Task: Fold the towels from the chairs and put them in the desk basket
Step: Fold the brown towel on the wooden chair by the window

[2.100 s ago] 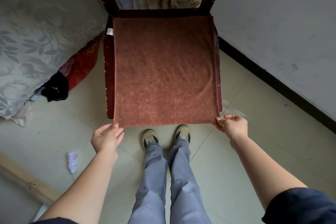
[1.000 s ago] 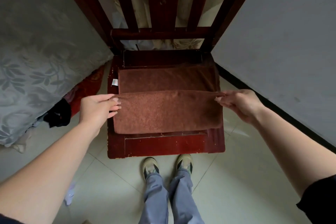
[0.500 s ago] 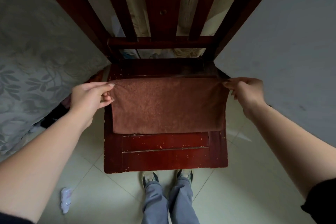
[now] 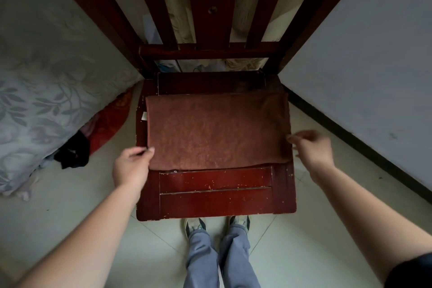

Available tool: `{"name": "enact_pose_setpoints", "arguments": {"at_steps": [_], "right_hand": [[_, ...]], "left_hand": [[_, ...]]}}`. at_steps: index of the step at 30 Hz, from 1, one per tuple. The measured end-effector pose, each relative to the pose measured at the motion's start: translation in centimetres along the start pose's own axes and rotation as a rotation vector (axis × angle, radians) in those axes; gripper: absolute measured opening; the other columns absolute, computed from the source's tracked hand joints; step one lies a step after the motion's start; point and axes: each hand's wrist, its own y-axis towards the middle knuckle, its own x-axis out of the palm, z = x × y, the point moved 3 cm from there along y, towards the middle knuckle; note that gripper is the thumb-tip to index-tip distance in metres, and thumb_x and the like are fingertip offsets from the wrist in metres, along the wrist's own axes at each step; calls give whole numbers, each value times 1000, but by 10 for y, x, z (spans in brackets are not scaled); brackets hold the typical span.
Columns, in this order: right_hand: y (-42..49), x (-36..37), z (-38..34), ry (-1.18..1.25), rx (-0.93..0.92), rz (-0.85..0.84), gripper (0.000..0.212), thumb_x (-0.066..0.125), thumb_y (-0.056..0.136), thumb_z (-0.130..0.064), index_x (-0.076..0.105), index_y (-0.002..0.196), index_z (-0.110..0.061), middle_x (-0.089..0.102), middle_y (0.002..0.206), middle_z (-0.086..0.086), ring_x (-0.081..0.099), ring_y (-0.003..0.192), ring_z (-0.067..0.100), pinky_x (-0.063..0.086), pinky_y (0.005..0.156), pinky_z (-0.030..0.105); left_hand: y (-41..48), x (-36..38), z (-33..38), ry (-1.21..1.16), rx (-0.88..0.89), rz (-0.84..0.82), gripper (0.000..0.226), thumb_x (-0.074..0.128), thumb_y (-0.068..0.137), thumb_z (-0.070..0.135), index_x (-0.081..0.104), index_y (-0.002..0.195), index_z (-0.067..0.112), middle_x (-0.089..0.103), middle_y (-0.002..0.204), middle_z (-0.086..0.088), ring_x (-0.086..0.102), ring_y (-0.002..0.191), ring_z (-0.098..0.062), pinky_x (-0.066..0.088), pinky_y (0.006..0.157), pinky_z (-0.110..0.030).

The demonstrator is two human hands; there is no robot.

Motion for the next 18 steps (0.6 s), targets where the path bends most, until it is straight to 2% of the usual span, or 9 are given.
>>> {"name": "enact_pose_setpoints", "arguments": {"at_steps": [4,9,12,14,18], "right_hand": [[-21,5,30,100,140,-133,33,72,82,-29,58,106,-10,65,95,7,59,79,17,52,83,41],[-27,10,35,140,165,-220,24,67,87,-32,60,101,-14,61,91,3,59,79,17,51,68,29],[-24,8,34,140,200,-251,20,67,88,-29,57,87,-12,64,90,6,64,78,21,52,60,26],[-23,4,33,158,220,-260,20,68,88,-24,56,86,-8,67,88,11,67,75,22,58,57,26],[-27,-4,42,206,214,-225,19,72,84,-13,56,76,-6,69,85,19,68,76,23,60,71,24]], "left_hand": [[-18,3,-30,-18,-87,-2,28,73,81,36,62,100,18,66,95,-7,65,94,-25,52,94,-43],[-27,6,-23,-119,-67,-116,27,67,88,29,57,109,15,64,97,-10,64,90,-22,52,82,-34],[-26,4,-22,-133,-83,-166,26,65,90,25,60,109,7,65,97,-11,66,91,-23,52,83,-33],[-27,1,-23,-178,-88,-141,24,65,90,19,62,106,1,66,97,-11,66,92,-23,51,84,-32],[-35,-6,-29,-255,-112,-126,27,68,87,12,62,109,-4,67,99,-13,67,89,-25,51,88,-33]]}}
